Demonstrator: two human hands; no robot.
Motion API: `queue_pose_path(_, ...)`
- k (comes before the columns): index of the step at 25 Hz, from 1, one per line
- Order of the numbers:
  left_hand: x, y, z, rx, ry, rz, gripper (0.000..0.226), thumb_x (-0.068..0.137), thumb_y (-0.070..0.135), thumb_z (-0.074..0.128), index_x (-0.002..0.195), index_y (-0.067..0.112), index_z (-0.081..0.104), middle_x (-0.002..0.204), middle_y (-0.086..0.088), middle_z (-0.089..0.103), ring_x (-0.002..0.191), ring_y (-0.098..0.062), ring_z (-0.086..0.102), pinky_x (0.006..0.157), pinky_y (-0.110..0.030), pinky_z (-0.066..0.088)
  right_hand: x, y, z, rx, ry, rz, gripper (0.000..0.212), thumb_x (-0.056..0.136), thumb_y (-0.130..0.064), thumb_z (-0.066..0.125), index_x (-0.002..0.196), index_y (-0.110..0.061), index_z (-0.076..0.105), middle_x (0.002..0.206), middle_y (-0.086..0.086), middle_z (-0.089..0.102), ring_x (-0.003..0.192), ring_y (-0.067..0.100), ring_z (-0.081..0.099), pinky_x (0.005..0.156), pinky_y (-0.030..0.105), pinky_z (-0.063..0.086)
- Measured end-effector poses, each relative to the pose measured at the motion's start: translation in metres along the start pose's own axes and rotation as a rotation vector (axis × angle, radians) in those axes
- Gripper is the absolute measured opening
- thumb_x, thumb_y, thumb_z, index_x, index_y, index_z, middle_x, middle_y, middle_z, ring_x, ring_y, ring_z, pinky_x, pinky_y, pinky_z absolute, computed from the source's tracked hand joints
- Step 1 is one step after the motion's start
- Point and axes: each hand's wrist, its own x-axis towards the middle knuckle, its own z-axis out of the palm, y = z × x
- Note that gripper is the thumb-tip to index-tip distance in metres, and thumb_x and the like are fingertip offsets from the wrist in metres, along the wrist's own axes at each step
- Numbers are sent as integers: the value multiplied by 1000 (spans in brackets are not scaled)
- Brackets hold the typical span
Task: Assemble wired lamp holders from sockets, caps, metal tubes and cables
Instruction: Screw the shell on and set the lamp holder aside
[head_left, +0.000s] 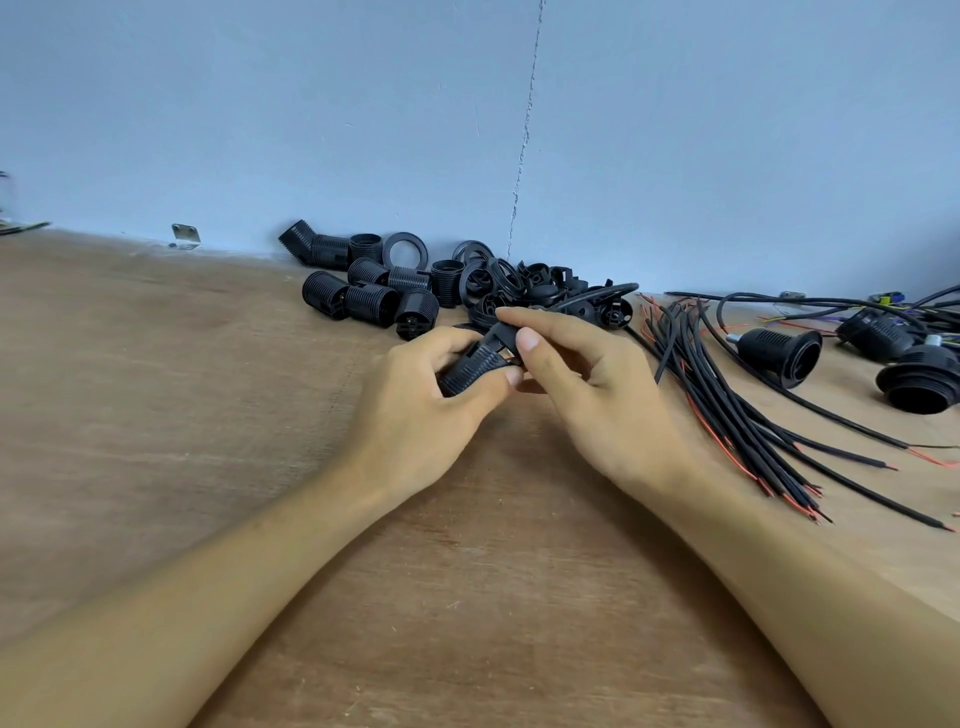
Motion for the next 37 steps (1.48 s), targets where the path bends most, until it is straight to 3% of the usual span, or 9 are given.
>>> queue_pose_path(2, 2, -1, 0, -38, -19, -24, 17, 89, 31, 79, 105, 30, 75, 88, 14, 77, 84, -6, 73, 82, -41, 61, 0, -1, -4, -99, -60, -43, 38, 95, -23, 58, 132, -27, 65, 112, -9, 69, 107, 8, 66, 95, 30, 52)
queue_pose_path(5, 5, -4, -2, -125, -39, -74, 17, 91, 31, 76, 107, 28, 76, 94, 11, 79, 89, -7, 75, 82, -35, 61, -2, -2, -5, -259, -204, -87, 68, 81, -33, 68, 146, -29, 48, 120, -10, 55, 109, 2, 57, 92, 16, 47)
queue_pose_path(7, 5, -4, -1, -198, -63, -126, 15, 93, 30, 74, 107, 25, 76, 94, 6, 80, 84, -13, 77, 74, -34, 62, -3, 0, 0, -394, -265, -77, 92, 73, -48, 82, 149, -35, 32, 124, -15, 43, 108, -2, 52, 92, 18, 47)
queue_pose_path(9, 3, -1, 2, -266, -80, -191, 15, 95, 31, 73, 106, 22, 75, 93, -1, 80, 80, -22, 78, 71, -47, 64, -3, 0, 4, -494, -267, -62, 106, 63, -60, 85, 147, -39, 23, 123, -18, 35, 101, -3, 49, 89, 21, 47)
queue_pose_path(12, 4, 1, 5, -365, -123, -260, 18, 95, 33, 73, 99, 17, 77, 91, -7, 80, 82, -24, 78, 67, -40, 62, -3, 2, 8, -552, -193, -102, 98, 66, -64, 78, 145, -31, 29, 123, -12, 37, 92, -3, 46, 81, 18, 42)
queue_pose_path(17, 7, 1, 7, -481, -181, -305, 34, 80, 42, 77, 94, 11, 80, 98, -13, 79, 95, -25, 77, 88, -38, 60, -2, 2, 6, -514, -145, -116, 72, 79, -54, 68, 137, -19, 44, 116, -2, 47, 95, 1, 45, 85, 15, 38)
queue_pose_path(22, 8, 3, 5, -461, -218, -328, 18, 81, 32, 79, 84, 15, 81, 91, -9, 80, 83, -18, 77, 70, -26, 60, -4, 5, 7, -485, -166, -134, 69, 82, -46, 77, 135, -16, 46, 113, -2, 49, 96, 0, 44, 86, 0, 33)
queue_pose_path(32, 7, 10, 4, -384, -211, -357, 18, 89, 27, 77, 93, 10, 75, 78, -3, 78, 65, -14, 70, 62, -27, 58, -2, 7, 6, -466, -164, -200, 64, 81, -34, 82, 134, -14, 51, 106, -5, 48, 88, -7, 47, 79, 4, 35)
queue_pose_path(37, 3, 19, 8, -263, -108, -203, 17, 89, 28, 79, 97, 14, 74, 76, 2, 78, 68, -9, 75, 62, -24, 57, -1, 4, 3, -390, -127, -221, 60, 81, -22, 81, 133, -15, 51, 109, -1, 57, 93, 7, 54, 79, 5, 38)
